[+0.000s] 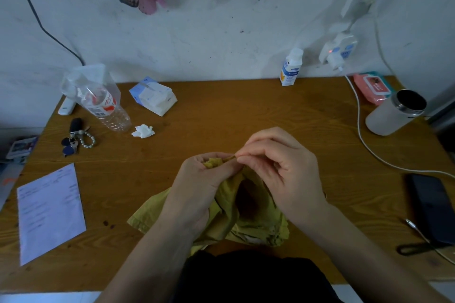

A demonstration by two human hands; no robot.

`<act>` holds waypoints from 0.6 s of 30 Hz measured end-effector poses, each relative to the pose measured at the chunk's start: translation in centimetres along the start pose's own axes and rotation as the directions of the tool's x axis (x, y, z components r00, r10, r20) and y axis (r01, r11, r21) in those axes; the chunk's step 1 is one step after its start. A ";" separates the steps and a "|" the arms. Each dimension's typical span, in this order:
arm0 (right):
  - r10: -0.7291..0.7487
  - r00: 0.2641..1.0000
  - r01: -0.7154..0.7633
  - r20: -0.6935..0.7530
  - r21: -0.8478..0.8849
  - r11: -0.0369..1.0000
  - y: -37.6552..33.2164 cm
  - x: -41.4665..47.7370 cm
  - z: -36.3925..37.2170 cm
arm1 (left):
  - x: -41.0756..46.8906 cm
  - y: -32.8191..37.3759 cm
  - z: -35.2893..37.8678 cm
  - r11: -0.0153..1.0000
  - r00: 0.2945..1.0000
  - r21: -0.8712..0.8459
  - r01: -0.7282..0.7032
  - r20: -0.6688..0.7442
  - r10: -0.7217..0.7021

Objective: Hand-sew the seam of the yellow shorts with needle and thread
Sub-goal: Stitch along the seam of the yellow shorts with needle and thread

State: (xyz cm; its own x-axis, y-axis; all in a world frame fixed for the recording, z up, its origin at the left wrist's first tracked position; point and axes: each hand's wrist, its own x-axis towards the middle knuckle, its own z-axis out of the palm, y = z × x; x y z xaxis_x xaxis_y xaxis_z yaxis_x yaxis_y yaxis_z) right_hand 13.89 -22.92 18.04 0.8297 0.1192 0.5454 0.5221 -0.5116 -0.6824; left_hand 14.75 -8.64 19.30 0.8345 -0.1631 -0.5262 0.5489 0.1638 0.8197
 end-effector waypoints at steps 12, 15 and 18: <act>-0.179 0.977 0.155 -0.115 -0.196 0.968 1.5 0.3 3.0 | 0.5 -0.1 0.9 0.983 0.992 -0.163 0.080 -0.085 -0.094; -0.214 0.968 0.186 -0.130 -0.199 0.962 1.9 0.4 3.5 | 0.7 0.0 0.9 0.966 0.987 -0.237 0.108 -0.095 -0.133; -0.200 0.968 0.179 -0.151 -0.143 0.973 2.2 0.4 4.1 | 0.8 -0.2 0.9 0.947 0.981 -0.290 0.139 -0.087 -0.171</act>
State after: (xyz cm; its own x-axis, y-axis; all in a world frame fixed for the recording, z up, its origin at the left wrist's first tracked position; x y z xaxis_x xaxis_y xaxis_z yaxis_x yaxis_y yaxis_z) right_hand 16.22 -20.51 14.76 0.6687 0.0893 0.7382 0.6285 -0.5984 -0.4969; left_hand 15.30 -9.64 18.92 0.7292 -0.1032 -0.6764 0.6497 0.4145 0.6372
